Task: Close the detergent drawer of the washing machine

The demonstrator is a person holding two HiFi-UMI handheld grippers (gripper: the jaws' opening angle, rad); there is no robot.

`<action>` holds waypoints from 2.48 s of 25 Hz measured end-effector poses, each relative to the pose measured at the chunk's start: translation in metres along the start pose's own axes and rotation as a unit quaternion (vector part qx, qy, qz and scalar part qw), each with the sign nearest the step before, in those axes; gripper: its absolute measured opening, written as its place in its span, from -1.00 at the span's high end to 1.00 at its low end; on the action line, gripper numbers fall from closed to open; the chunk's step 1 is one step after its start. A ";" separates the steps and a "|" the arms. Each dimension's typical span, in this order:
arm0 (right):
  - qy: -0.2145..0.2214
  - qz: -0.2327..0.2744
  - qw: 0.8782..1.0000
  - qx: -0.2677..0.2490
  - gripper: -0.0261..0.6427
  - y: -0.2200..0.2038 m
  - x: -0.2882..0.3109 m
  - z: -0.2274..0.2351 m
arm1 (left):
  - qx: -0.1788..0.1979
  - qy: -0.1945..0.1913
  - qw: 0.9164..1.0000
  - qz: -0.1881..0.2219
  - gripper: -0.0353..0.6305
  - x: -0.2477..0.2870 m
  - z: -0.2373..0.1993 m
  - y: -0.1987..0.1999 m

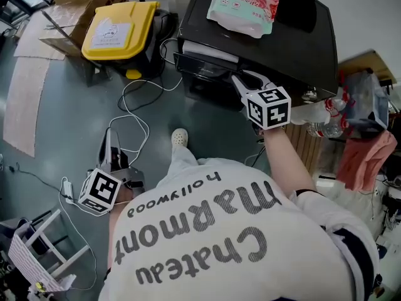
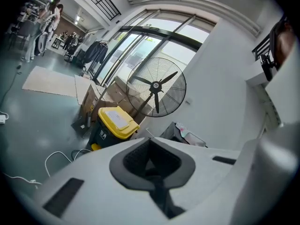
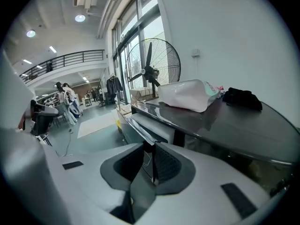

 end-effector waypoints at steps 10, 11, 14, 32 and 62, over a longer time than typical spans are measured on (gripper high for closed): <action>-0.007 0.008 1.000 0.000 0.66 0.010 0.004 0.010 | 0.003 0.004 1.000 -0.011 0.87 0.010 0.004 0.004; -0.009 0.009 1.000 0.001 0.66 0.011 0.004 0.011 | 0.006 0.003 1.000 -0.011 0.87 0.011 0.006 0.005; -0.011 0.011 1.000 0.005 0.66 0.014 0.006 0.014 | 0.013 -0.003 1.000 -0.013 0.87 0.017 0.012 0.011; -0.051 0.027 0.998 0.027 0.65 0.019 0.013 0.026 | 0.019 -0.009 0.999 -0.028 0.87 0.041 0.012 0.016; -0.181 0.091 0.972 0.122 0.55 0.014 0.020 0.022 | 0.024 -0.007 1.000 -0.006 0.87 0.029 0.012 0.019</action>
Point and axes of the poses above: the fingertips, and each gripper's own axes: x forward along the fingers, z to its right, y out of its top, the point moved 3 cm from there along -x, backward along the fingers, and after that the axes turned 14 degrees about -z, right-handed, at the moved point
